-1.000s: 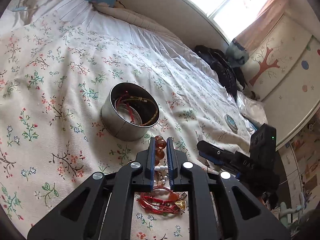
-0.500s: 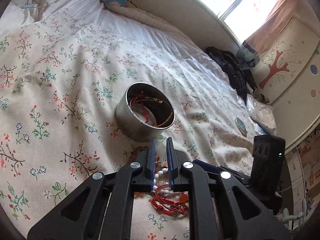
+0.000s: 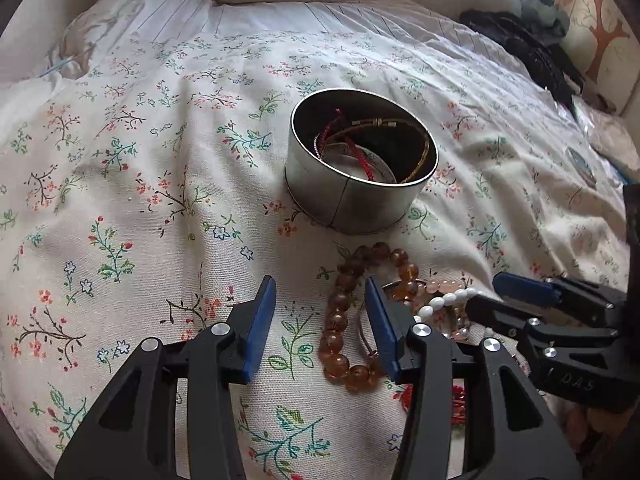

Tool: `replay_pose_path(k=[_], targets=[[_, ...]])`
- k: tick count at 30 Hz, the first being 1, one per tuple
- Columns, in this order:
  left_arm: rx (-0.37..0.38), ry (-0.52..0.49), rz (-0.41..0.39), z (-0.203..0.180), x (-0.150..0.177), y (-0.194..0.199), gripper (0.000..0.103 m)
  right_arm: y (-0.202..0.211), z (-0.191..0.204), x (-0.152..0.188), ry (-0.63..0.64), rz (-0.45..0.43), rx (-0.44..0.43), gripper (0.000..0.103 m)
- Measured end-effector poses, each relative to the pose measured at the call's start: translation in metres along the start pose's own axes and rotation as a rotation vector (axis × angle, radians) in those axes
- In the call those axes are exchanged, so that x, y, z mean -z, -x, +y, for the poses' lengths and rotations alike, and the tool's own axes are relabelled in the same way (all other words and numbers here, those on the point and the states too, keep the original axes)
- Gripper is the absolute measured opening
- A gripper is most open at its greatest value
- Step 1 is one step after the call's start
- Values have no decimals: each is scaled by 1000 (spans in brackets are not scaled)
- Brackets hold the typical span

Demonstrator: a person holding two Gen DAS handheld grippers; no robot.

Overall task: Organize jewelry
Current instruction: 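Grasp the amber bead bracelet with the left gripper while the right gripper grasps the white bead bracelet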

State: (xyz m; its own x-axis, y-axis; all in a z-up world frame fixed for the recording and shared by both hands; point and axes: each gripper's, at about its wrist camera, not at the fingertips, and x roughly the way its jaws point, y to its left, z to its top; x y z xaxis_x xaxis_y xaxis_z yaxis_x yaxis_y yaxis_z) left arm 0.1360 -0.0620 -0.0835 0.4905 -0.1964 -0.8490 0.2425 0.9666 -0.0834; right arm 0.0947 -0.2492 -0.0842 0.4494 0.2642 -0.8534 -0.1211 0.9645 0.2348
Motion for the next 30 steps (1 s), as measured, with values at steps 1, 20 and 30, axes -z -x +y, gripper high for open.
replay_pose_path(k=[1, 20, 30], targets=[[-18, -20, 2, -3, 1, -2, 44, 1, 0, 0, 4, -2, 28, 42], [-115, 12, 2, 13, 3, 4, 11, 6, -16, -2, -8, -37, 165, 13], [-73, -65, 11, -6, 6, 2, 11, 2, -26, -2, -92, -19, 3, 8]])
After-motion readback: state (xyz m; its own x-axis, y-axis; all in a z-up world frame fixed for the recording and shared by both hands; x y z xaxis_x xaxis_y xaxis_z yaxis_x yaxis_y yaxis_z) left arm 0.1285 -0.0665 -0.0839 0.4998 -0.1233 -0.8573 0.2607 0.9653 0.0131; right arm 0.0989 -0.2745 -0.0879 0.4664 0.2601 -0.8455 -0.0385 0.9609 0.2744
